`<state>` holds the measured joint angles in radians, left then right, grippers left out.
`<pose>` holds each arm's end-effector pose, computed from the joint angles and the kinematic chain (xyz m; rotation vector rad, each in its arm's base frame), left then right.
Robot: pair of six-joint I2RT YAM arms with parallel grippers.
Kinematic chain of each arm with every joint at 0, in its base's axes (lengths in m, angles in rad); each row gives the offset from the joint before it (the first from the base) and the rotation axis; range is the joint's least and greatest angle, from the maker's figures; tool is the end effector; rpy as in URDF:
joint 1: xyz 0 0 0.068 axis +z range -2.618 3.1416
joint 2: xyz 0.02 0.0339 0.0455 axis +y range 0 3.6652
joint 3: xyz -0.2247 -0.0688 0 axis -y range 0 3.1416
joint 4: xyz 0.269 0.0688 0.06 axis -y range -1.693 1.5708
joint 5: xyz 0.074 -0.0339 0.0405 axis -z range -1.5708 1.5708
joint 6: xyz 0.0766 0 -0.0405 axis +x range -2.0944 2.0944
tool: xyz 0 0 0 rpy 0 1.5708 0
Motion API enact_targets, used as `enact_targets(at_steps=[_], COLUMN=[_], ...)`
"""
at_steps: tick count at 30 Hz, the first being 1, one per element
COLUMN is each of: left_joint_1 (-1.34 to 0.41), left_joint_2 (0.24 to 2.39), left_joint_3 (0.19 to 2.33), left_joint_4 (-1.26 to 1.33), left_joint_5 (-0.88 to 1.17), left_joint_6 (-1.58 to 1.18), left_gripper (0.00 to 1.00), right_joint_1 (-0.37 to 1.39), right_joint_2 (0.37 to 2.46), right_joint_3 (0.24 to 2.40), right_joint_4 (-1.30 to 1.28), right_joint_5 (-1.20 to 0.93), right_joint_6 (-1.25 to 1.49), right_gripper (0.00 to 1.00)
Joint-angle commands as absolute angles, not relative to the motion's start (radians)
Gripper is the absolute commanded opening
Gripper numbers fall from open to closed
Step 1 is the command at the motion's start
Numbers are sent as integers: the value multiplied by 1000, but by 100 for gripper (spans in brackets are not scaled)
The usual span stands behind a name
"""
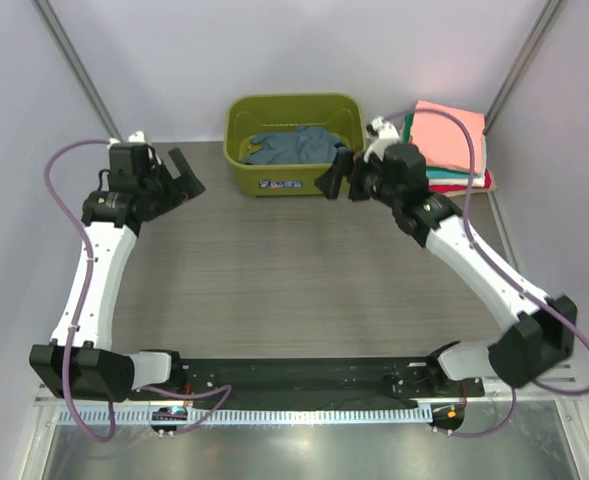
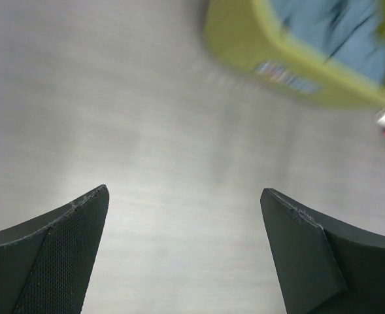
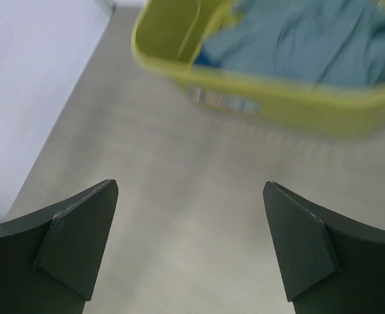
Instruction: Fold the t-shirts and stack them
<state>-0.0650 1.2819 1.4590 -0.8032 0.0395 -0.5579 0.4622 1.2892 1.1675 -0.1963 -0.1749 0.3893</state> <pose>0.3313 -0.0246 0.3471 -0.5208 2.1621 -0.3900 0.3286 0.1786 0.3095 -0.1946 1.9437 0.7383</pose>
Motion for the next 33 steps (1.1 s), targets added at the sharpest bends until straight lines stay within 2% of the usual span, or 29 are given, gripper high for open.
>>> enact_targets(at_steps=[1, 2, 4, 5, 6, 8, 9, 11, 14, 23, 33], left_joint_1=[-67, -67, -68, -71, -75, -77, -75, -77, -78, -80, -80], left_joint_2=[1223, 1215, 1183, 1166, 1149, 1115, 1114, 1124, 1135, 1124, 1127], left_joint_3=[1347, 1335, 1287, 1264, 1237, 1164, 1154, 1158, 1164, 1157, 1160], left_joint_4=[-802, -811, -825, -818, -790, -770, -764, -770, -778, -779, -781], left_joint_5=[77, 72, 45, -45, -95, -194, -199, -181, -149, -146, -143], left_joint_6=[-508, -476, -440, -424, -423, -429, -430, -429, -430, -430, -430], left_gripper=[99, 99, 98, 98, 97, 97, 97, 96, 94, 93, 93], right_joint_1=[466, 466, 466, 465, 465, 465, 460, 440, 413, 350, 387], right_joint_2=[1457, 1518, 1696, 1754, 1872, 1981, 2099, 2214, 2388, 2585, 2655], right_joint_3=[1431, 1575, 1725, 1876, 1947, 2146, 2211, 2402, 2564, 2573, 2556], right_joint_4=[-196, -224, -305, -336, -372, -400, -416, -437, -442, -350, -592], right_joint_5=[-5, 35, 87, 106, 127, 187, 202, 203, 175, 55, -141], right_joint_6=[292, 276, 240, 232, 221, 180, 169, 161, 190, 213, 230], right_gripper=[100, 100, 100, 100, 100, 100, 100, 100, 100, 100, 100])
